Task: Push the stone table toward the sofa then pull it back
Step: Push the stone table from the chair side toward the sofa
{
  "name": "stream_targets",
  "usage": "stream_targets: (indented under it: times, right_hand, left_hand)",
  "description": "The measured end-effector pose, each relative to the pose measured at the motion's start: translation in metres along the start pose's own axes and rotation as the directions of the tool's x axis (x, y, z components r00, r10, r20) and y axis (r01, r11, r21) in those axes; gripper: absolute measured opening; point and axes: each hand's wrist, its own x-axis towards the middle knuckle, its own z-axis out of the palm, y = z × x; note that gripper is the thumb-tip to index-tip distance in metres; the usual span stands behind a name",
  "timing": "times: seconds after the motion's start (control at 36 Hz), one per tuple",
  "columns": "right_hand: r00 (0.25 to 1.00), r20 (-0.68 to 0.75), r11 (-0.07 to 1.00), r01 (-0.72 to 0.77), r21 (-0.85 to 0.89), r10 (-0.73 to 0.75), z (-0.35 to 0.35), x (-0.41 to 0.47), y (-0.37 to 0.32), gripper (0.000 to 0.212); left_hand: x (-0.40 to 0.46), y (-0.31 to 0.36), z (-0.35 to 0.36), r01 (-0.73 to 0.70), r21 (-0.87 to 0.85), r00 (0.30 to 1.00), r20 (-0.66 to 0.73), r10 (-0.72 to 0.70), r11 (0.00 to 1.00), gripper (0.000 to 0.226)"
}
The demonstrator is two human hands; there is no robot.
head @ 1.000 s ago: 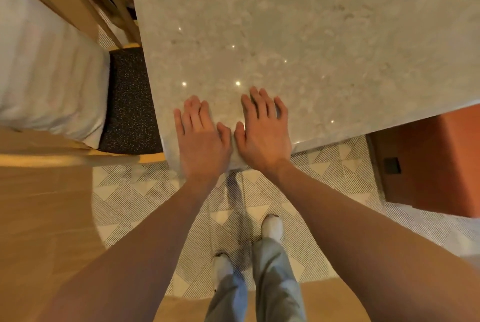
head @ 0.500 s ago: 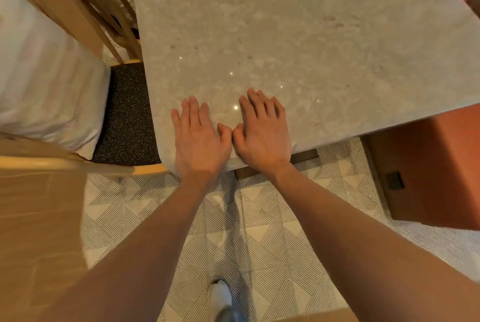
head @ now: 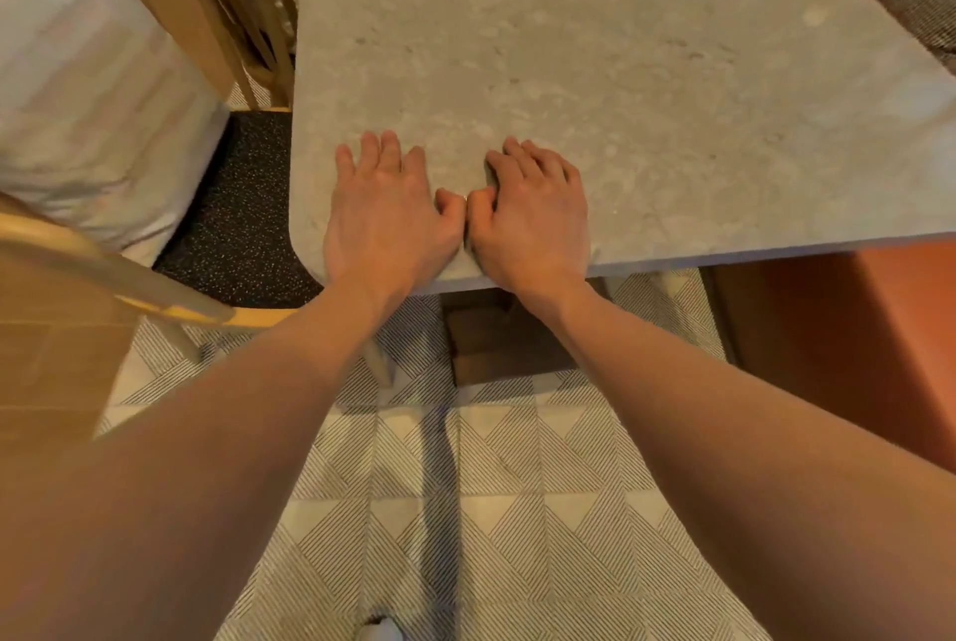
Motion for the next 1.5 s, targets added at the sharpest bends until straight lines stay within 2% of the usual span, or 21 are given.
stream_targets:
  times: [0.61,0.94,1.22,1.5]
  right_hand:
    - [1.000,-0.022,0.999,-0.009,-0.052,0.008,-0.001,0.015,-0.006,0.049]
    - [0.999,-0.035,0.997,-0.033,-0.068,0.031,0.005,0.033,-0.015,0.045]
    - [0.997,-0.054,0.997,-0.055,-0.053,0.052,0.014,0.054,-0.025,0.046]
    - [0.998,-0.046,0.994,-0.049,-0.099,0.045,0.019,0.067,-0.032,0.048]
  left_hand:
    - [0.016,-0.006,0.002,-0.055,0.077,0.998,-0.006,0.056,0.996,0.063]
    - [0.033,-0.019,0.006,-0.047,0.035,0.993,-0.105,0.051,0.998,0.055]
    - [0.061,-0.035,0.014,-0.096,0.022,0.971,-0.218,0.099,0.995,0.046]
    - [0.076,-0.044,0.014,-0.122,0.002,0.959,-0.256,0.118,0.993,0.050]
